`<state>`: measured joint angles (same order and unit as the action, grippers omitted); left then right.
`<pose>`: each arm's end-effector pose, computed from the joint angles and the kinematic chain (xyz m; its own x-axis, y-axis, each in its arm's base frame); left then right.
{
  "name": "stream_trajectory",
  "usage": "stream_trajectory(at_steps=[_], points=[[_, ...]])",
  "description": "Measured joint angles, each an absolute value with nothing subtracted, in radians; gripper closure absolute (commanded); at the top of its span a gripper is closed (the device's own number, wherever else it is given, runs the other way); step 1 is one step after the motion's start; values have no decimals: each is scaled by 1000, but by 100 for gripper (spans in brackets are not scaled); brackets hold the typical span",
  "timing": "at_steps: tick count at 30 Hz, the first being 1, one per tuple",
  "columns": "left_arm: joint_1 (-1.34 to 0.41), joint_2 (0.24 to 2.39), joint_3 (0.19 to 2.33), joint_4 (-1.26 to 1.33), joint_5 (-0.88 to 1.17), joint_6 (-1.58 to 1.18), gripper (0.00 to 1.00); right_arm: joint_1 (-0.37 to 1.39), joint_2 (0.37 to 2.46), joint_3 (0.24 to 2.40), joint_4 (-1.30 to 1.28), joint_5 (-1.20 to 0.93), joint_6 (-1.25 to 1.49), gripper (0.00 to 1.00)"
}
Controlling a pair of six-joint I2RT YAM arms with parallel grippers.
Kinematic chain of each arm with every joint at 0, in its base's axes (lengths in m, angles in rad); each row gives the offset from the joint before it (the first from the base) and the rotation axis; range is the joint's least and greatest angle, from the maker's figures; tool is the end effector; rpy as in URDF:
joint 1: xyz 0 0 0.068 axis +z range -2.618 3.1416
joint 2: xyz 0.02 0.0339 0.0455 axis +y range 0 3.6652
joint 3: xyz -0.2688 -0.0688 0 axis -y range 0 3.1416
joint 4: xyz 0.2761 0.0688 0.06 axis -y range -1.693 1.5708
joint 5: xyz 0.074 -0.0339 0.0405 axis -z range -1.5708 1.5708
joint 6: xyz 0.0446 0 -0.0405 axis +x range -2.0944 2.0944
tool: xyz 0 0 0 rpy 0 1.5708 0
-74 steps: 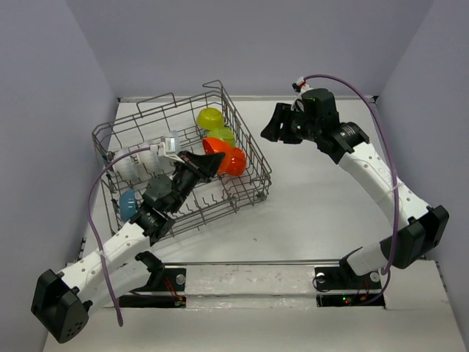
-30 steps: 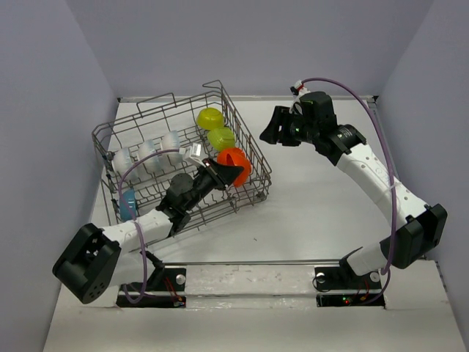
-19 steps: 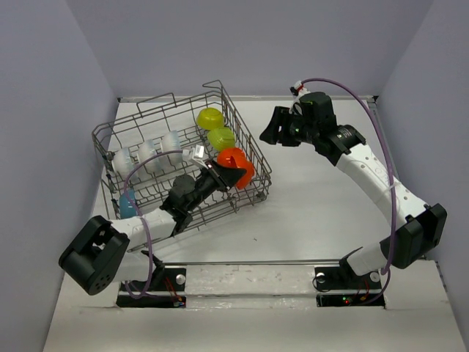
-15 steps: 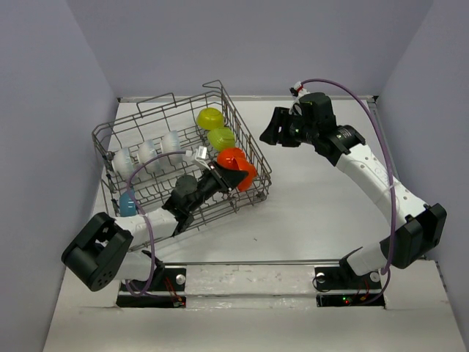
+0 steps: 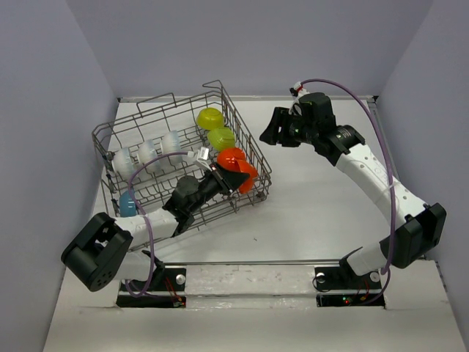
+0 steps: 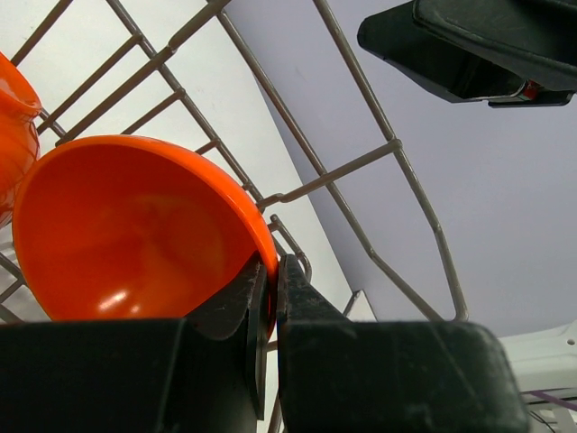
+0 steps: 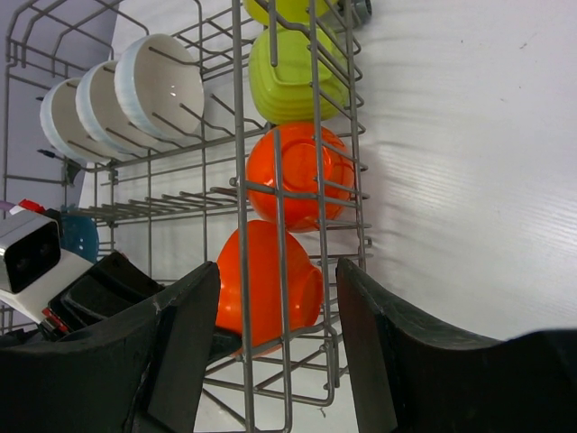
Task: Load the bowls into the dish rack
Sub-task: Place the upside down bowl on the dish rack.
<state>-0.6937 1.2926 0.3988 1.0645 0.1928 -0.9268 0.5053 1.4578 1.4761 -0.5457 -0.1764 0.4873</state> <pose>0.2113 -0.1869 0.2144 -0.5395 -0.5721 -0.6177 0.5684 0.2937 -0.7685 0.3169 0.1843 0.3863 -0.6744 0.1537 -0.7222 -0.3321 0.8104 0.4827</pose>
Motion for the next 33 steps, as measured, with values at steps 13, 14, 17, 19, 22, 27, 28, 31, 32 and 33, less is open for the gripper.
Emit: stream_trajectory(at_steps=[13, 14, 17, 19, 22, 27, 28, 31, 32, 33], points=[[-694, 1293, 399, 1057, 210, -927, 100, 505, 1462, 1476, -546, -177, 487, 40], [-694, 1293, 399, 1057, 210, -926, 100, 505, 1463, 1476, -546, -177, 487, 40], [-694, 1295, 399, 1056, 210, -927, 100, 505, 1465, 1476, -545, -181, 487, 40], [-694, 1298, 399, 1057, 210, -927, 100, 505, 1466, 1474, -545, -186, 486, 40], [-694, 1307, 399, 1056, 210, -927, 100, 505, 1466, 1473, -545, -204, 485, 40], [-694, 1312, 399, 1055, 212, -927, 100, 512, 1466, 1472, -546, -237, 474, 42], [-694, 1312, 399, 1055, 212, -927, 100, 513, 1466, 1472, -546, -241, 473, 43], [-694, 1312, 399, 1055, 214, -927, 100, 521, 1466, 1470, -545, -252, 466, 44], [-694, 1313, 399, 1055, 214, -927, 100, 522, 1466, 1467, -545, -254, 464, 44], [-694, 1314, 399, 1056, 215, -927, 100, 524, 1466, 1462, -545, -256, 463, 44]])
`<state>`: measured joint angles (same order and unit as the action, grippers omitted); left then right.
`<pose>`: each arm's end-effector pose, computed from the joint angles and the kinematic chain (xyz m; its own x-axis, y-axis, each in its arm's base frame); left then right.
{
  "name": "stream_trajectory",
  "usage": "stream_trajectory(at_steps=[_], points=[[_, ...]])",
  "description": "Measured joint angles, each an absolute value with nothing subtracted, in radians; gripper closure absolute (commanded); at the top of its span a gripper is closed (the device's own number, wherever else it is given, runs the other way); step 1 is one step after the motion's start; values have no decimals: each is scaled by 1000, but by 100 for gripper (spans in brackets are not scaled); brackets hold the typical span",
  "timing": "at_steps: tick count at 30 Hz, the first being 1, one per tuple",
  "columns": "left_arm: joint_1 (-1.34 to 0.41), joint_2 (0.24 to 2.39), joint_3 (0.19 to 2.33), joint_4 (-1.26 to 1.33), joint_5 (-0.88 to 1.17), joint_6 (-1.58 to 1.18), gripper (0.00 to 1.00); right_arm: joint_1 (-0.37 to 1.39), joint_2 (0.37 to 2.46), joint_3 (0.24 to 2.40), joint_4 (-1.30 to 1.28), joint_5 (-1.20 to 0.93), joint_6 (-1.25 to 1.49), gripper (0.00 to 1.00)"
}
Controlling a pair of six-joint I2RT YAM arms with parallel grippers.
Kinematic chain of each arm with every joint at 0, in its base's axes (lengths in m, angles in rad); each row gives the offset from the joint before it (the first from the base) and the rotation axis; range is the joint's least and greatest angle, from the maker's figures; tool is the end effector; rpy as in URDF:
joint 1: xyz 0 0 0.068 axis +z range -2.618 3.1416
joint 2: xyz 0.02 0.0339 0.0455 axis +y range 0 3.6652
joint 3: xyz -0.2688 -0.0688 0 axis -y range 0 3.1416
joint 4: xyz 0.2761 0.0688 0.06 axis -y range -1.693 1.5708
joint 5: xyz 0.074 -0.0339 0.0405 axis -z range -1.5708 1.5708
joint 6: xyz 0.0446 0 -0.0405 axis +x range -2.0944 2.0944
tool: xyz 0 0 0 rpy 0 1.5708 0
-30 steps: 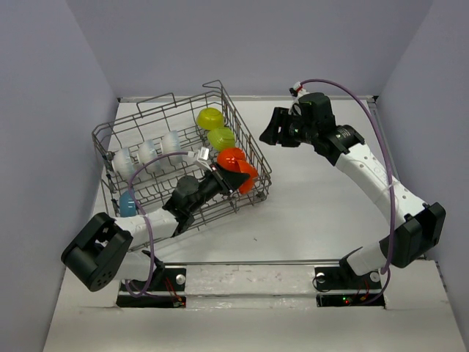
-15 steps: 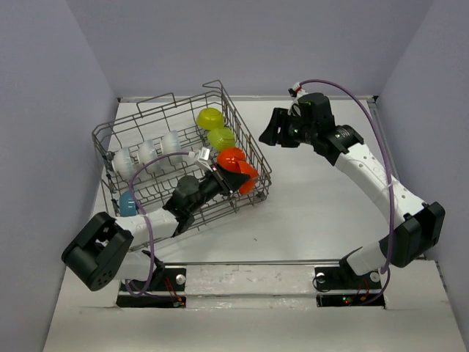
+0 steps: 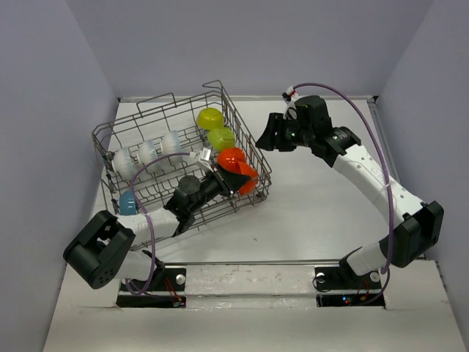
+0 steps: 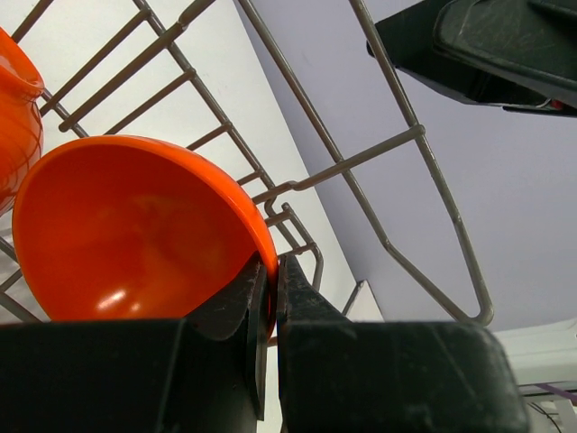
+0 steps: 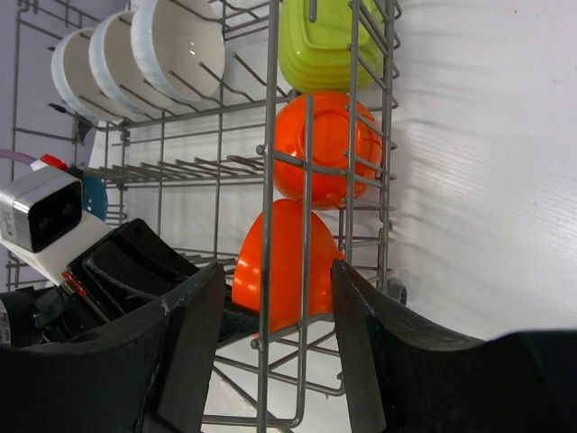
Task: Load the bowls into the dish rack
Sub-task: Place the upside down bowl on the dish rack.
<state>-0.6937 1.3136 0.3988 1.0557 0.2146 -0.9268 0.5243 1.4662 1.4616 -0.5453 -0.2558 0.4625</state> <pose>0.2123 -0.1889 0.2078 -0.5644 -0.5469 -0.6184 0.5588 0.2983 -0.7738 0.3131 0.1941 0.3783 -0.7043 0.0914 -0.7040 -0.3987 0.7696 0.4987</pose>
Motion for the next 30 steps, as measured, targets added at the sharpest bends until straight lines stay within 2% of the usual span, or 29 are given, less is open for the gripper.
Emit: stream_trajectory(at_steps=[17, 26, 30], points=[[-696, 1328, 399, 1050, 225, -927, 100, 537, 1480, 1424, -547, -267, 433, 46], [-706, 1342, 399, 1050, 228, -927, 100, 550, 1519, 1424, -544, -294, 426, 63], [-706, 1342, 399, 1050, 228, -928, 100, 551, 1523, 1426, -531, -304, 426, 79]])
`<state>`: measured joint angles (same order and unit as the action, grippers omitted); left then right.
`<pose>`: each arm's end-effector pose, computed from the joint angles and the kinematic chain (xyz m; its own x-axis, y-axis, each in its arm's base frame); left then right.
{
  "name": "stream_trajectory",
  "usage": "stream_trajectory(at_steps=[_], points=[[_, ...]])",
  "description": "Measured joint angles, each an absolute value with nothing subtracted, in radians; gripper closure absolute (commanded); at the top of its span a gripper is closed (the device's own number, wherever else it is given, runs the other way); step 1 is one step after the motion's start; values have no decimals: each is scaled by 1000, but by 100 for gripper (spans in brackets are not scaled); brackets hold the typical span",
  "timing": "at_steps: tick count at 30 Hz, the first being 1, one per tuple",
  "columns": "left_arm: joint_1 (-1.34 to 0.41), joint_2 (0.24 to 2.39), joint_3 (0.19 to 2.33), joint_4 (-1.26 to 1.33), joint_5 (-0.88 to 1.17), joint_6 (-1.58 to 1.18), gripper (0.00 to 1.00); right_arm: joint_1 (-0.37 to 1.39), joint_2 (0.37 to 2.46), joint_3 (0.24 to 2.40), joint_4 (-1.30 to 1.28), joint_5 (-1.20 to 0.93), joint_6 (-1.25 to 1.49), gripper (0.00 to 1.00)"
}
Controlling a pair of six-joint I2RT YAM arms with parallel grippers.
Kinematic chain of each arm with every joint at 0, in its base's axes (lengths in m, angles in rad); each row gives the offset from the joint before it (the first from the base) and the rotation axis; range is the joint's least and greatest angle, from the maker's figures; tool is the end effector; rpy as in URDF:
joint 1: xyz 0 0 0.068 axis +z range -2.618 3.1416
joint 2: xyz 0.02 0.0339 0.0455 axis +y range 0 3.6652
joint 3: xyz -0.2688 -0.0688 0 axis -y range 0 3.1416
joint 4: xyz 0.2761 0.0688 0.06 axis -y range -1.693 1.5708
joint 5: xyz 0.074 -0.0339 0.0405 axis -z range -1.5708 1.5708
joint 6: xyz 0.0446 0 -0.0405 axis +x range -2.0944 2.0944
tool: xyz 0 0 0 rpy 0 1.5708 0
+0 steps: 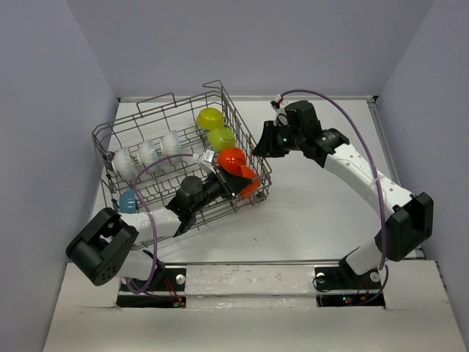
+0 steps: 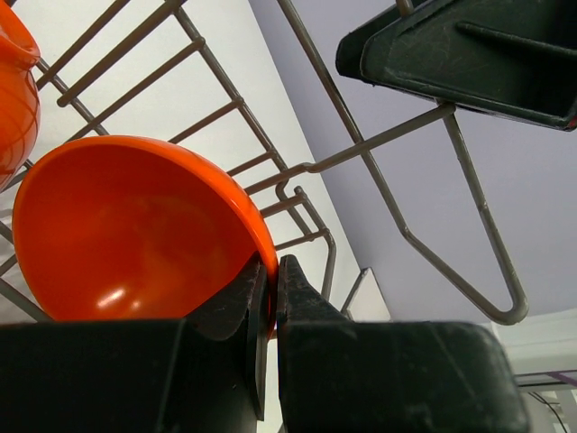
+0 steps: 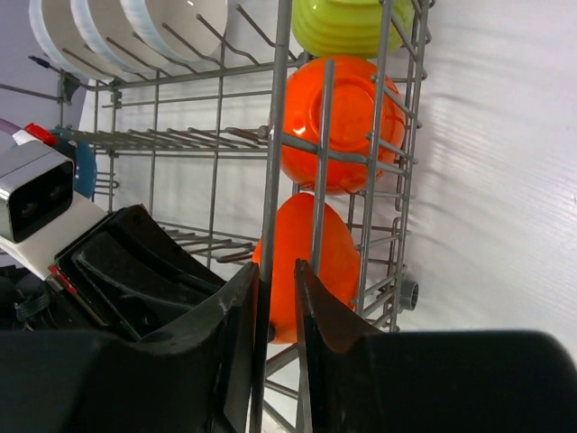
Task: Load the bowls into the dish rack
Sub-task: Place the upside down bowl on the dish rack.
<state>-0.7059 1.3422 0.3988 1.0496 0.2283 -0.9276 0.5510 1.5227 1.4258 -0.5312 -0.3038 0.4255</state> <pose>0.2115 -0.1936 0.1995 -0.5943 -0.5176 -0.6156 0.5462 0.3020 -0.7813 0.3185 0.2114 0.3465 -0.7473 0.0031 -0.6644 -0.4362 0.7521 0.4941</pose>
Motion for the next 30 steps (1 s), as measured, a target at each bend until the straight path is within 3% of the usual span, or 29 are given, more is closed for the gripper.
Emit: stream_trajectory(at_steps=[3, 9, 30], points=[[-706, 1342, 398, 1050, 228, -928, 100, 551, 1523, 1426, -522, -307, 429, 87], [-706, 1337, 374, 1051, 226, -934, 100, 554, 1523, 1426, -520, -304, 460, 94], [-706, 1243, 334, 995, 173, -933, 100, 557, 1522, 1426, -520, -295, 476, 95]])
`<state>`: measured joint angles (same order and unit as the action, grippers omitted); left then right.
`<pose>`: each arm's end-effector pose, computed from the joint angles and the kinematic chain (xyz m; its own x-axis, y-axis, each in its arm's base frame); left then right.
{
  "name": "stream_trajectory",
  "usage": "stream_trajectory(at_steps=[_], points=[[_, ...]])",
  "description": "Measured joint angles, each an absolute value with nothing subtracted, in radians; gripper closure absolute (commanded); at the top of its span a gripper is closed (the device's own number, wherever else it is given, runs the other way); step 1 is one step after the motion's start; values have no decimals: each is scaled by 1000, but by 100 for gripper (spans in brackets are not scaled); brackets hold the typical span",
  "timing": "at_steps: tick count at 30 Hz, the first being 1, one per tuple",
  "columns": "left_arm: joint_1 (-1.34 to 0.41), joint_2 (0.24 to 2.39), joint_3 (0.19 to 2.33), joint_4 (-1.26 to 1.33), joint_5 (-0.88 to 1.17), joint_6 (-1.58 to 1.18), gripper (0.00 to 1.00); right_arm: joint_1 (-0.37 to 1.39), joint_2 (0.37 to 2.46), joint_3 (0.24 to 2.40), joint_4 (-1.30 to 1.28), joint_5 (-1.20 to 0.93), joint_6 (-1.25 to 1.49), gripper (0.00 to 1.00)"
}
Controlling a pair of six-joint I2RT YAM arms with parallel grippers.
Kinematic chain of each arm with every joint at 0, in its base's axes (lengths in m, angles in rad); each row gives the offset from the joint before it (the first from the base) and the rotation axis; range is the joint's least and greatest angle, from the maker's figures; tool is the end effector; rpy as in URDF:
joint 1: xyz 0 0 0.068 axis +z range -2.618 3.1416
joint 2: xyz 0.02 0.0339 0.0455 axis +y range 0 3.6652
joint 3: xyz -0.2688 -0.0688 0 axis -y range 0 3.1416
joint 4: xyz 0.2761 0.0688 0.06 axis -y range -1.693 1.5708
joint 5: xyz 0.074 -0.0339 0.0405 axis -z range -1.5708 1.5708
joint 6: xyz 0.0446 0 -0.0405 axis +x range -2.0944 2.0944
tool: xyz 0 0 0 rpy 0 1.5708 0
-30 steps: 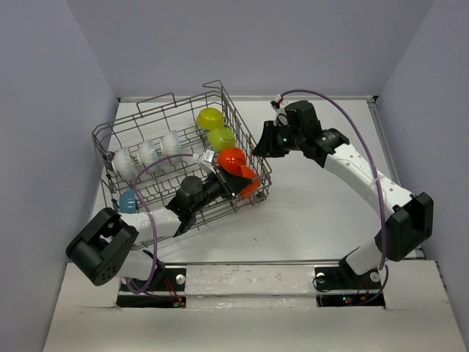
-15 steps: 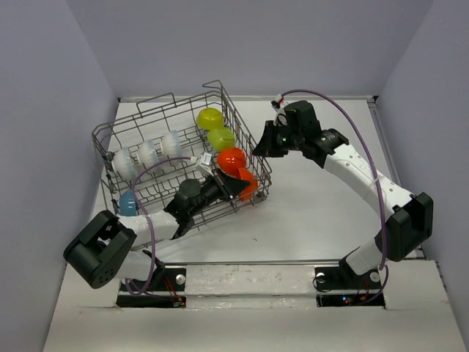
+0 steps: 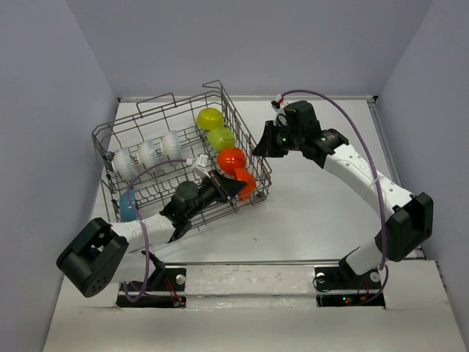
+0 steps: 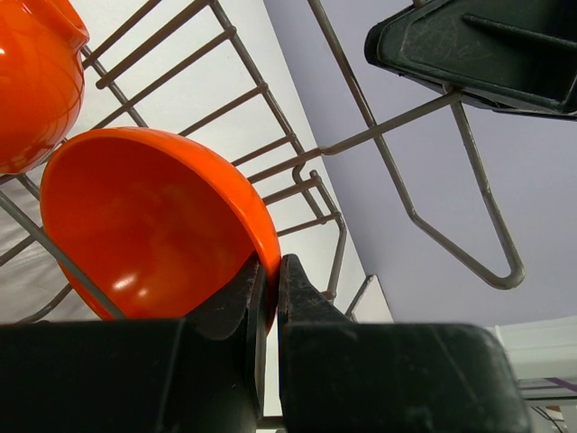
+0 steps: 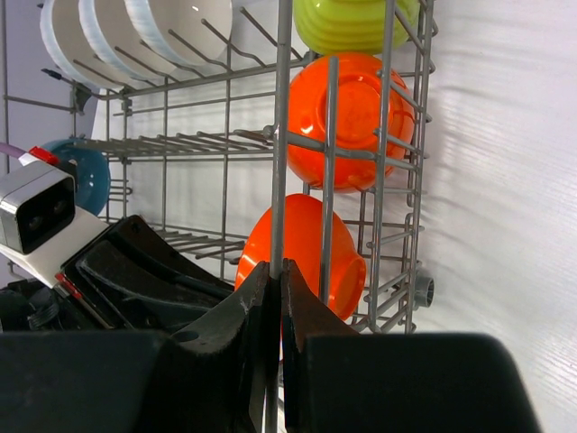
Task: Load the bowls into the dish rack
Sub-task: Place the upside down bowl on the dish rack.
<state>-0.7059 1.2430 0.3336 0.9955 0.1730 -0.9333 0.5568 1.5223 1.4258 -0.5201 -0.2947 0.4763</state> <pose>0.1989 -0.1796 0.1971 -0.5795 -0.5462 -0.6049 0.5106 0.3351 -0.7918 0.3181 0.2133 0.3476 -0.7604 0.0435 -0.6480 -0.4031 0.7508 0.5233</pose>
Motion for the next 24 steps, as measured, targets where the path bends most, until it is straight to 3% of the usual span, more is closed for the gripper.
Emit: stream_trajectory(at_steps=[24], points=[[-719, 1180, 369, 812, 113, -879, 100, 558, 1520, 1425, -523, -284, 476, 95]])
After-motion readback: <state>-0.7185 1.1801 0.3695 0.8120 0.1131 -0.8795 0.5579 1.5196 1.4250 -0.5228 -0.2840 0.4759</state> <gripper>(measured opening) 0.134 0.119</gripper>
